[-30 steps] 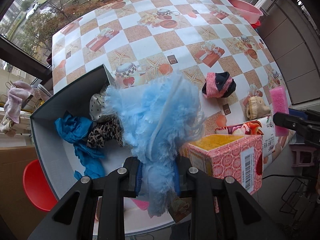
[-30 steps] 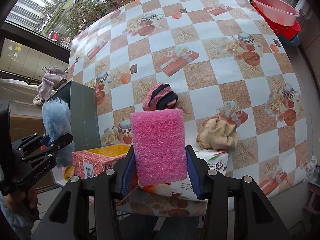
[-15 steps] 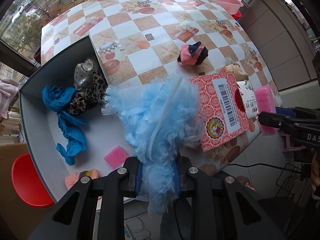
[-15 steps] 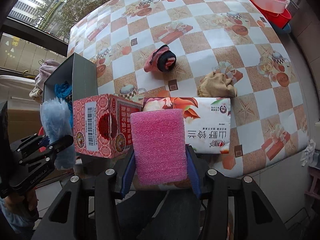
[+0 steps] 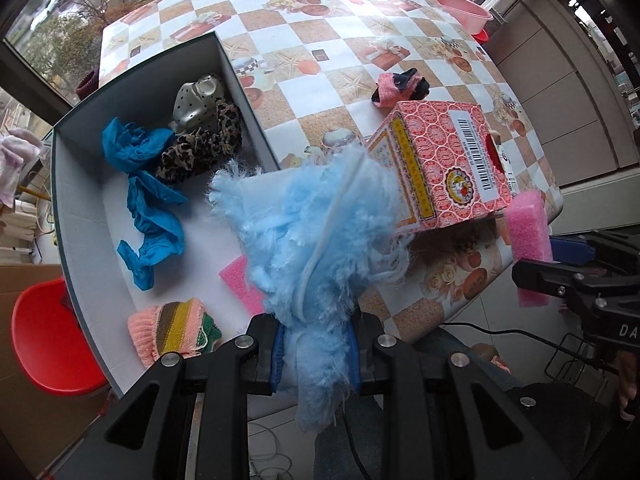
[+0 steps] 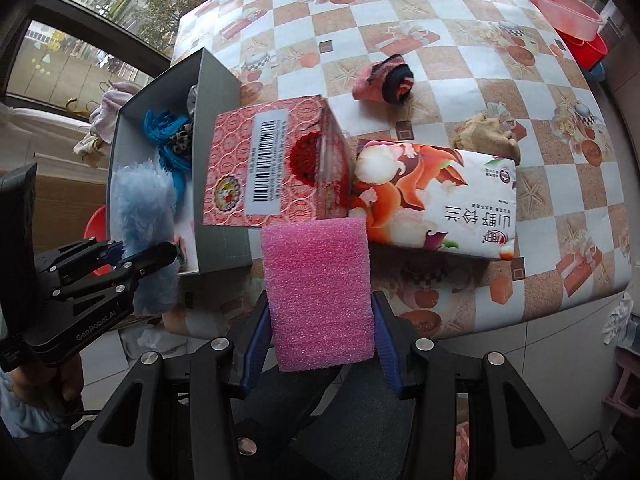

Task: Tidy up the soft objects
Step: 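Carry the fluffy puff and pink foam sponge over the open box with both tools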

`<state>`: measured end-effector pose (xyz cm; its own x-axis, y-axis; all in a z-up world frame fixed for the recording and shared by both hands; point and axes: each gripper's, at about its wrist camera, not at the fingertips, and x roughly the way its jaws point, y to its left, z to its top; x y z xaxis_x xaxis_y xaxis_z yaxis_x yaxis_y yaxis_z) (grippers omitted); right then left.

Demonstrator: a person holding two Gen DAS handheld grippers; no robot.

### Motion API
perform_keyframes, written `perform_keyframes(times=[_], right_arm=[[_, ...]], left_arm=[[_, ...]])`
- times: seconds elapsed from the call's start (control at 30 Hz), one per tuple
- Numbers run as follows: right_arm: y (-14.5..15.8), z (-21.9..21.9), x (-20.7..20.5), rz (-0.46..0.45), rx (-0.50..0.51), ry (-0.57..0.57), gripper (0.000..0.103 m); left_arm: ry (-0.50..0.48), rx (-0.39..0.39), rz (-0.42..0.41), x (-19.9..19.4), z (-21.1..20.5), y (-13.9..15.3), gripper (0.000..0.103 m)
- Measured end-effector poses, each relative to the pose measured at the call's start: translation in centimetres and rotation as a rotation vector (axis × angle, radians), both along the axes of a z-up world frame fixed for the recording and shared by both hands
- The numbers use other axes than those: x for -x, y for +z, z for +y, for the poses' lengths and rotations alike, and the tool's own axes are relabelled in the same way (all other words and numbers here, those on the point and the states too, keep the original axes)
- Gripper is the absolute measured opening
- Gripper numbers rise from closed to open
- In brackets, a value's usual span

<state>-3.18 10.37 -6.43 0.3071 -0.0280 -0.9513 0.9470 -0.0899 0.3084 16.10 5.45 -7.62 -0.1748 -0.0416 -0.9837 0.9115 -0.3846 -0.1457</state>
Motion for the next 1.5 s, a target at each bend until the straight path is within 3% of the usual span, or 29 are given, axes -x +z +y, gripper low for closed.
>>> perform_keyframes(times=[0.57,0.8,1.5], right_arm=[[1.7,-3.7,-9.7,-0.017,0.051,0.271,0.049],[1.7,-6.0,-13.2,-0.033,0.064,0.331,0.049],[0.0,-9.8,-17.7,-0.045,0.020,0.370,0.049]], left_arm=[[0.241,0.012,-0.007,-8.7,-0.7,0.0,0.027],[0.324,0.013,-0.025,-11.3,-1.4,-0.5,0.027],[0.389,-0.011,-0.056,-11.9,-3.1,-2.6,0.027]])
